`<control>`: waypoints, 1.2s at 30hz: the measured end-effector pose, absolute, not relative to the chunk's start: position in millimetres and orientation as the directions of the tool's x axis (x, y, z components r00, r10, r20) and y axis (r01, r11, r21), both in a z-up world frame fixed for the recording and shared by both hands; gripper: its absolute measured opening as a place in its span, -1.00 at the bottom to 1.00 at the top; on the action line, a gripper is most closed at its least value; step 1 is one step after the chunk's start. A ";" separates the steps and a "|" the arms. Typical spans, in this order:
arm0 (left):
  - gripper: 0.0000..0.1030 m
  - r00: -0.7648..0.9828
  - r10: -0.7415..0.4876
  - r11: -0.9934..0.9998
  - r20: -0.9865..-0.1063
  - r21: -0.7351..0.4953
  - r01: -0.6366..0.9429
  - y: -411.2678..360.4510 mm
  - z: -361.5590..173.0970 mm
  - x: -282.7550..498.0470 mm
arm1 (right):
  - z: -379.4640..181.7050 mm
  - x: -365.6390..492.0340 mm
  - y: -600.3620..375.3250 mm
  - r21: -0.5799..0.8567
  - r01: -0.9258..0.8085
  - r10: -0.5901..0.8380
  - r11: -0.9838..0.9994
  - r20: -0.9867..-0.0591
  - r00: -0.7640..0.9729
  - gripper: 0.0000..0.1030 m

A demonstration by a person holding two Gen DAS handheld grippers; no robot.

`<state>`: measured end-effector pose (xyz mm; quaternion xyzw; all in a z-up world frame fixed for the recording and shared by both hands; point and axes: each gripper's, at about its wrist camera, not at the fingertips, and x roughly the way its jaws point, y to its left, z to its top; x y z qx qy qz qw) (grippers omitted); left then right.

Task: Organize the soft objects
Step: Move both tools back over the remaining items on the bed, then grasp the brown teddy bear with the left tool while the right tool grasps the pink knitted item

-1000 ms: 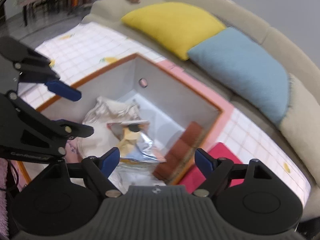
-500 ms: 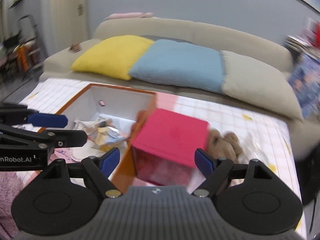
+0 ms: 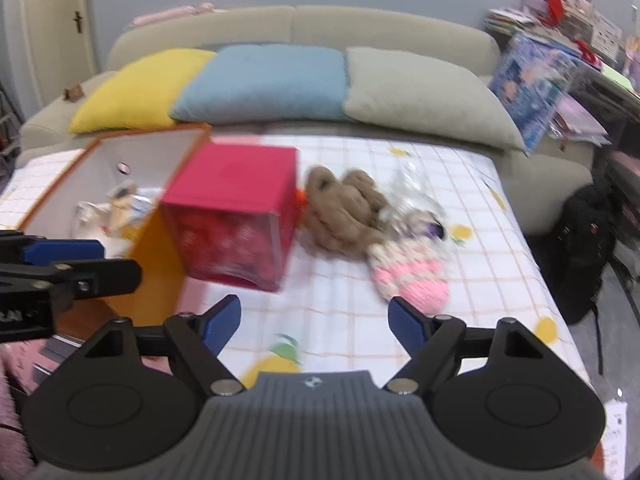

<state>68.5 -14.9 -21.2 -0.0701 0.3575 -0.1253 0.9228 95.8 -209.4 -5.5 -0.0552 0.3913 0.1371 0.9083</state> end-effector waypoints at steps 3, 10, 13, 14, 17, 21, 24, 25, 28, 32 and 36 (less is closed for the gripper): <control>0.20 0.698 -0.300 0.954 -0.650 -0.219 0.206 -27.5 -26.1 81.0 | -13.4 105.8 -225.6 -0.013 -0.239 0.153 0.971 -0.734 0.662 0.51; 0.20 0.687 -0.318 0.942 -0.653 -0.136 0.307 -64.0 -29.2 110.3 | -39.1 146.7 -258.1 -0.018 -0.150 0.087 0.989 -0.745 0.662 0.44; 0.20 0.695 -0.302 0.932 -0.653 -0.050 0.358 -80.4 -27.0 126.8 | -50.6 165.5 -263.4 -0.015 -0.142 0.082 0.990 -0.753 0.653 0.45; 0.20 0.693 -0.292 0.928 -0.660 -0.019 0.373 -86.0 -26.0 134.8 | -54.6 172.0 -264.8 -0.011 -0.140 0.084 0.990 -0.752 0.654 0.47; 0.20 0.679 -0.275 0.909 -0.681 0.046 0.414 -99.8 -25.1 157.4 | -64.7 186.1 -266.5 0.009 -0.147 0.104 0.989 -0.744 0.660 0.59; 0.32 0.640 -0.228 0.891 -0.734 0.109 0.441 -115.6 -30.0 195.2 | -79.2 202.7 -267.6 0.016 -0.173 0.128 0.985 -0.738 0.662 0.65; 0.44 0.597 -0.183 0.875 -0.781 0.148 0.461 -130.3 -39.6 220.2 | -87.9 213.9 -267.9 0.012 -0.192 0.139 0.981 -0.735 0.664 0.74; 0.47 0.582 -0.166 0.871 -0.796 0.158 0.466 -134.0 -43.8 228.3 | -90.0 218.0 -268.8 0.017 -0.199 0.148 0.980 -0.730 0.667 0.76; 0.52 0.547 -0.116 0.862 -0.829 0.190 0.471 -148.9 -55.5 253.2 | -96.4 227.0 -269.6 0.017 -0.214 0.161 0.977 -0.719 0.676 0.84; 0.57 0.521 -0.023 0.836 -0.853 0.270 0.478 -164.5 -75.7 273.5 | -106.4 236.6 -267.5 0.030 -0.239 0.182 0.971 -0.741 0.647 0.84; 0.57 0.479 0.048 0.823 -0.877 0.307 0.479 -169.3 -92.3 290.4 | -111.8 239.1 -266.4 0.018 -0.231 0.165 0.973 -0.754 0.636 0.84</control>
